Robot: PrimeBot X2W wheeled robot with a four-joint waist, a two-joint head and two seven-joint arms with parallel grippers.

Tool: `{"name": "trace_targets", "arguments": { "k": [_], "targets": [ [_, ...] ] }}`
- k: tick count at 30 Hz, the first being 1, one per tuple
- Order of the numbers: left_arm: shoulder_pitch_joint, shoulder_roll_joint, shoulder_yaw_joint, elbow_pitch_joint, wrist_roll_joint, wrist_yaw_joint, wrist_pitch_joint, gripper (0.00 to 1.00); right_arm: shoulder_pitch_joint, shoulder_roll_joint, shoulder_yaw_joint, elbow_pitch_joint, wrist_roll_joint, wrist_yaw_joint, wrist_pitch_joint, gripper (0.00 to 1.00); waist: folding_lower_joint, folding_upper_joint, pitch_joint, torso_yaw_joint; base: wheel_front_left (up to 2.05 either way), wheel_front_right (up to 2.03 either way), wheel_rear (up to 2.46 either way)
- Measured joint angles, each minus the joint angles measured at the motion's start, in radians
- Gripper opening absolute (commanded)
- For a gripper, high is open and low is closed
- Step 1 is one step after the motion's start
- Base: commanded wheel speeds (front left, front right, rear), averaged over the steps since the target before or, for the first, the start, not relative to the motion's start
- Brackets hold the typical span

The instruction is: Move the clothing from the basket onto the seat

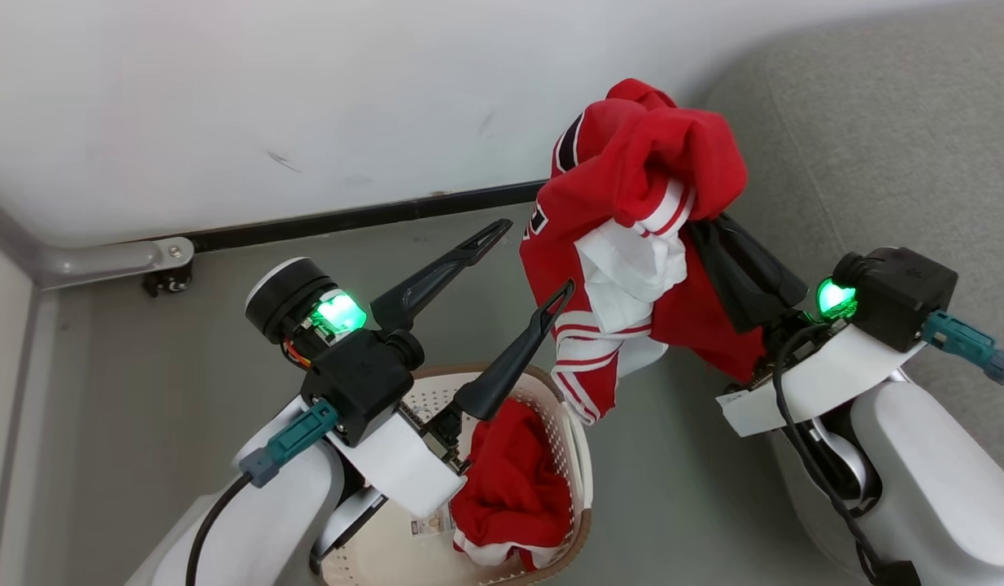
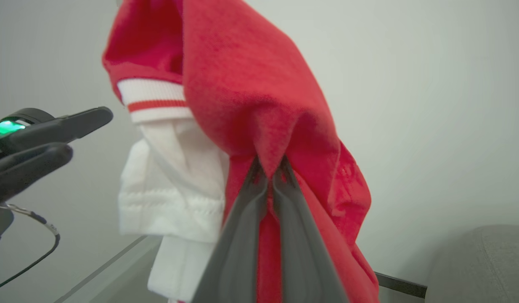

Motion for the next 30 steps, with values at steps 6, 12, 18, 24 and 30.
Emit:
{"name": "trace_targets", "arguments": {
  "k": [6, 12, 18, 24, 30],
  "targets": [
    [-0.003, 0.006, -0.006, 0.0, 0.0, 0.0, 0.0, 1.0, 0.02, 0.003, -0.037, -0.021, -0.012, 0.0, 0.0, 0.0, 0.0, 0.0, 0.019, -0.041, 0.0, 0.0, 0.0],
    [-0.017, 0.014, -0.026, 0.002, 0.0, -0.001, 0.011, 1.0, 0.042, 0.017, -0.105, -0.054, -0.034, 0.0, 0.0, 0.0, 0.0, 0.0, 0.052, -0.113, 0.0, 0.0, 0.0],
    [-0.038, 0.021, -0.035, 0.007, 0.0, -0.002, 0.02, 1.0, 0.06, 0.04, -0.125, -0.069, -0.039, 0.0, 0.0, 0.0, 0.0, 0.0, 0.072, -0.16, 0.0, 0.0, 0.0],
    [-0.057, 0.04, -0.047, 0.012, 0.0, -0.009, 0.028, 1.0, 0.06, 0.056, -0.137, -0.084, -0.047, 0.0, 0.0, 0.0, 0.0, 0.0, 0.092, -0.217, 0.0, 0.0, 0.0],
    [-0.06, 0.046, -0.052, 0.012, 0.001, -0.009, 0.037, 1.0, 0.066, 0.071, -0.136, -0.091, -0.047, 0.0, 0.0, 0.0, 0.0, 0.0, 0.107, -0.265, 0.0, 0.0, 0.0]
  ]
}}
